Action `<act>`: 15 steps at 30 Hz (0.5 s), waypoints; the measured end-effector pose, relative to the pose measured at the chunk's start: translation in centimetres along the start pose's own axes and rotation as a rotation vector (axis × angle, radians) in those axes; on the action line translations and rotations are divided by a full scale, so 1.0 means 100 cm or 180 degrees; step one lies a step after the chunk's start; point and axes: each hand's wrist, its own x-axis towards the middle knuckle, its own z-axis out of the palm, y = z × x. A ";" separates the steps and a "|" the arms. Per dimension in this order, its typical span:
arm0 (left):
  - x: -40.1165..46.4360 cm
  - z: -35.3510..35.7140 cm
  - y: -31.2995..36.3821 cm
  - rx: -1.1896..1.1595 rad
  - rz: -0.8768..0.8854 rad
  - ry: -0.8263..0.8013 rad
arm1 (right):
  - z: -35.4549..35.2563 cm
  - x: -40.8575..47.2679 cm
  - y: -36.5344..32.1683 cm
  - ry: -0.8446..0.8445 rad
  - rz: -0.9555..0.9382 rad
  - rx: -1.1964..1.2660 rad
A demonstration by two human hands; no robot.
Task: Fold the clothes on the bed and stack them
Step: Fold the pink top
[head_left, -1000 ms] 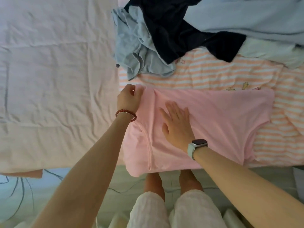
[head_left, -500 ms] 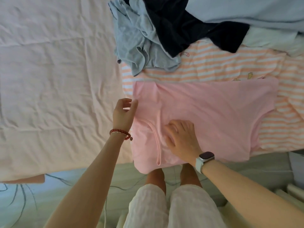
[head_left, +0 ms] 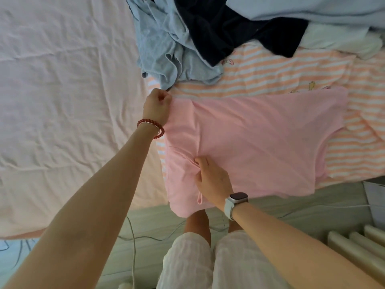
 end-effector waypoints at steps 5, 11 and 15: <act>0.002 -0.011 -0.007 -0.0185 -0.0267 0.0394 | 0.006 -0.009 0.011 -0.0510 -0.0347 0.0466; -0.006 -0.006 -0.023 -0.0692 -0.0748 -0.0133 | 0.000 -0.007 0.025 -0.0518 -0.0336 0.0670; -0.014 -0.004 -0.030 -0.0773 -0.0522 0.0233 | -0.005 -0.009 0.030 -0.0208 -0.0429 0.0233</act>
